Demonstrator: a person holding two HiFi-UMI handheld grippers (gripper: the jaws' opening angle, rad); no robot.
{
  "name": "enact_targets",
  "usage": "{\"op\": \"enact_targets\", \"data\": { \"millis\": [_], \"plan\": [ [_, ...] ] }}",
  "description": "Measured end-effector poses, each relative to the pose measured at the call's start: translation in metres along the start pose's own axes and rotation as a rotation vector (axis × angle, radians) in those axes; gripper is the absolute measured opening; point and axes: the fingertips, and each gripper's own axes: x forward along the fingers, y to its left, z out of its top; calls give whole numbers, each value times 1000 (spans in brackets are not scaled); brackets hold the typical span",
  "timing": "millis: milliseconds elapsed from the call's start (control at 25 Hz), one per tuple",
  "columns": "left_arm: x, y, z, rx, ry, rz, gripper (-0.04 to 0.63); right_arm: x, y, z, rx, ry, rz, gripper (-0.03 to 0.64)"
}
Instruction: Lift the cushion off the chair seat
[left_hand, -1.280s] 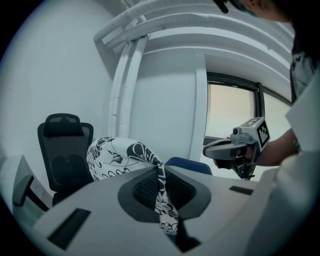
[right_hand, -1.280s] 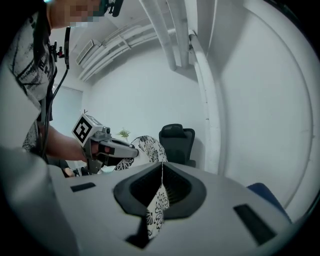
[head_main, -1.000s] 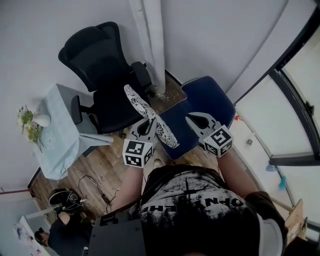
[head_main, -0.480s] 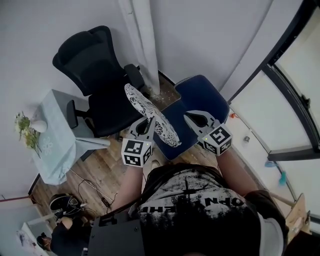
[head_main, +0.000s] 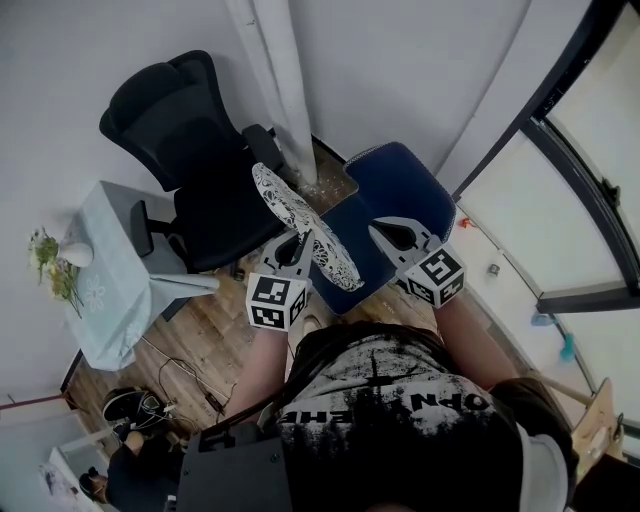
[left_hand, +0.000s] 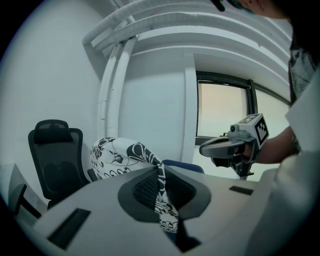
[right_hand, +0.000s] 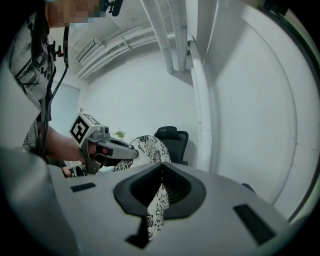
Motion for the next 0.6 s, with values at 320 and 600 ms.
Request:
{"op": "enact_targets", "data": {
  "millis": [320, 600],
  "plan": [
    [3, -4, -4, 1, 12, -14, 25, -4, -1, -5, 10, 5, -16, 17],
    [9, -13, -1, 16, 11, -23, 25, -12, -5, -7, 5, 4, -23, 17]
  ]
}}
